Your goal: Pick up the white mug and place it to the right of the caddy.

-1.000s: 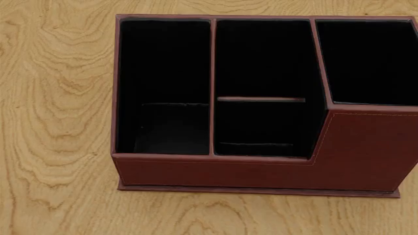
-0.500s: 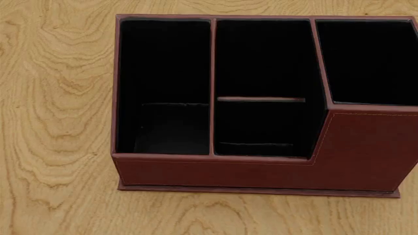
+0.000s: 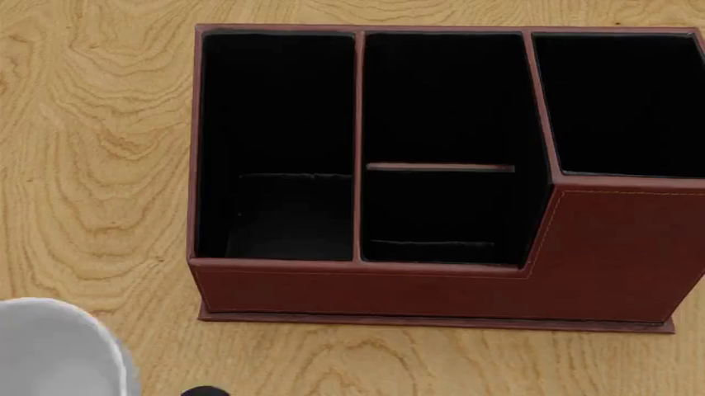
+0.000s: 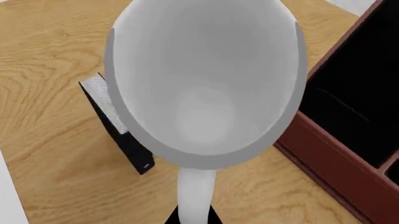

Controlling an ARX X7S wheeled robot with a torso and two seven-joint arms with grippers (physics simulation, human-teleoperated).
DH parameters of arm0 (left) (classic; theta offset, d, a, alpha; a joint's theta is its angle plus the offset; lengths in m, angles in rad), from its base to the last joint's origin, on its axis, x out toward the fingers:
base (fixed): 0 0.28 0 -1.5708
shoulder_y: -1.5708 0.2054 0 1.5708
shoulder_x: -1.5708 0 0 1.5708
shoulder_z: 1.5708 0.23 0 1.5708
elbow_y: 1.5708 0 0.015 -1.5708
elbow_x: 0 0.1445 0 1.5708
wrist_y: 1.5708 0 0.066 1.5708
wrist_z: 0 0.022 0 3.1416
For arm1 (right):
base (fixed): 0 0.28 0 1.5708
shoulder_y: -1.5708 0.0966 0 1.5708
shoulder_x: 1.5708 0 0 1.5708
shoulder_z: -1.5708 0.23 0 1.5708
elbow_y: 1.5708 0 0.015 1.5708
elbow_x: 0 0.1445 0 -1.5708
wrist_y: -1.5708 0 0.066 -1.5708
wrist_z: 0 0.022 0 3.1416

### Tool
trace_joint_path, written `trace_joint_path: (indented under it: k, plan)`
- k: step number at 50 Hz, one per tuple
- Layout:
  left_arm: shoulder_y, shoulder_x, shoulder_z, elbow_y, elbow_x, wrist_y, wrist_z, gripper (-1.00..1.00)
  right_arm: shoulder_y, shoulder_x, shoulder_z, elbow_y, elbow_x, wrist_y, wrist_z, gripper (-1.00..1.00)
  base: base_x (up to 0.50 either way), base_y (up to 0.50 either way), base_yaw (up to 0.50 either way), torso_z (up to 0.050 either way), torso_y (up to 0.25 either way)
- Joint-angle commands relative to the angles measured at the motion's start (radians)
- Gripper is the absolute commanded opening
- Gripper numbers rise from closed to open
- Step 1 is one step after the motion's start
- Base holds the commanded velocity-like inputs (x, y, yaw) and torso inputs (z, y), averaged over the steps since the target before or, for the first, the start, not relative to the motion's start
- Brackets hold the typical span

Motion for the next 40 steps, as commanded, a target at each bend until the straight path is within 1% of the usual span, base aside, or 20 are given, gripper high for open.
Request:
trace_joint_path:
  k: [1,8,20,29,40]
  plan:
    - [-0.002,0.001,0.001,0.002,-0.002,0.0,0.002,1.0,0.04,0.066,0.044,-0.006,0.001,-0.014,-0.013,-1.0,0.0,0.0,0.0,0.0,0.0]
    - [-0.003,0.001,-0.002,-0.001,-0.003,0.001,0.004,1.0,0.04,0.141,0.074,0.017,-0.012,-0.02,-0.056,-1.0,0.0,0.0,0.0,0.0,0.001]
    - [-0.016,0.001,0.015,-0.013,0.005,0.003,0.005,1.0,0.09,0.254,0.144,0.032,0.001,-0.033,-0.095,-1.0,0.0,0.0,0.0,0.0,0.0]
    - [-0.023,-0.008,0.016,-0.001,-0.002,-0.013,-0.004,1.0,0.107,0.318,0.176,0.037,0.005,-0.041,-0.115,-1.0,0.0,0.0,0.0,0.0,0.001]
    - [-0.042,-0.016,0.039,-0.002,0.002,-0.023,-0.013,1.0,0.112,0.445,0.233,0.071,-0.006,-0.054,-0.171,-1.0,0.0,0.0,0.0,0.0,0.0]
